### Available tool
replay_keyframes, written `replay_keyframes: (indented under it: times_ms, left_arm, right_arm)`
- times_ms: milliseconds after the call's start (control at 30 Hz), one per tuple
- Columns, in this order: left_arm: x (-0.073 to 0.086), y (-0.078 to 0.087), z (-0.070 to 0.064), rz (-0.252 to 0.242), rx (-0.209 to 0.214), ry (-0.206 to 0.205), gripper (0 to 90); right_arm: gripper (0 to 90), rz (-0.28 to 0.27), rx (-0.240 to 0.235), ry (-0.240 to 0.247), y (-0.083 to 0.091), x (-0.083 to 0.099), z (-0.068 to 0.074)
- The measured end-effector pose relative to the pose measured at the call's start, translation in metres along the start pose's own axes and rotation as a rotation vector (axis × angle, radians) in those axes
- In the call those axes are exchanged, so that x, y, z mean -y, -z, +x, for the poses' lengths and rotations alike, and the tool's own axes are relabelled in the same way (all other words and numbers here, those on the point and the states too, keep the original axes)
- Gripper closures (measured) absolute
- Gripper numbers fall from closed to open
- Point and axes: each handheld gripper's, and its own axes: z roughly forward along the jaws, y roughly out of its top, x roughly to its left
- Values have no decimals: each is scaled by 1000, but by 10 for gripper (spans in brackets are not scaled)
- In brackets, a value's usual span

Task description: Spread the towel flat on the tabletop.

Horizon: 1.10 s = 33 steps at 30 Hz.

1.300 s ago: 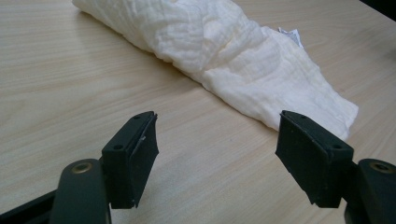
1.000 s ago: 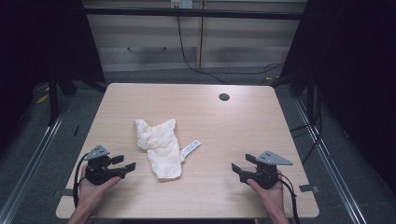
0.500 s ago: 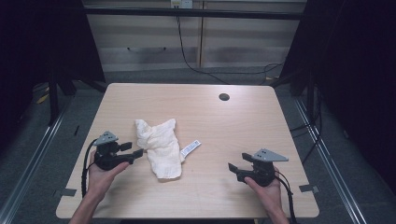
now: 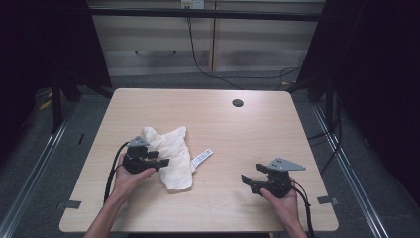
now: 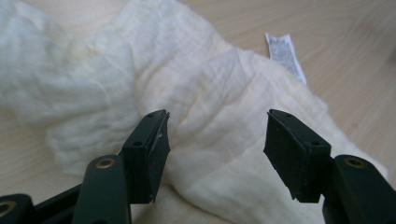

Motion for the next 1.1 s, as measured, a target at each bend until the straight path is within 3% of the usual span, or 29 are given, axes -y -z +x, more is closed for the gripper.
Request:
replay_keyframes:
  times_ms: [167, 333, 367, 433, 467, 500, 567, 600, 800, 1100]
  left_arm:
    - [1, -10, -3, 51, -5, -36, 415]
    - [-3, -21, -8, 96, -43, -94, 431]
    - [-3, -22, -10, 90, -50, -96, 461]
    - [-4, -24, -15, 108, -109, -173, 558]
    - [-4, -24, -15, 108, -109, -173, 598]
    - [-5, -24, -16, 108, -94, -174, 598]
    - [-4, -26, -17, 98, -63, -167, 798]
    - [-4, -26, -17, 98, -63, -167, 825]
    - [-2, -27, -19, 88, -19, -157, 847]
    - [-2, -35, -44, 100, 69, -215, 847]
  right_arm:
    - [254, 7, -5, -4, -1, 0, 1]
    - [251, 6, -11, 2, -2, 0, 1]
    - [251, 6, -12, 2, -2, 0, 1]
    - [249, 7, -9, 0, -1, 0, 1]
    - [249, 7, -9, 0, -1, 0, 1]
    - [250, 7, -8, 0, -1, 0, 1]
    - [250, 11, -12, -1, -1, 0, 1]
    - [250, 11, -12, -1, -1, 0, 1]
    - [250, 9, -11, -1, 0, -1, 1]
    - [250, 11, -15, 7, -1, -3, 2]
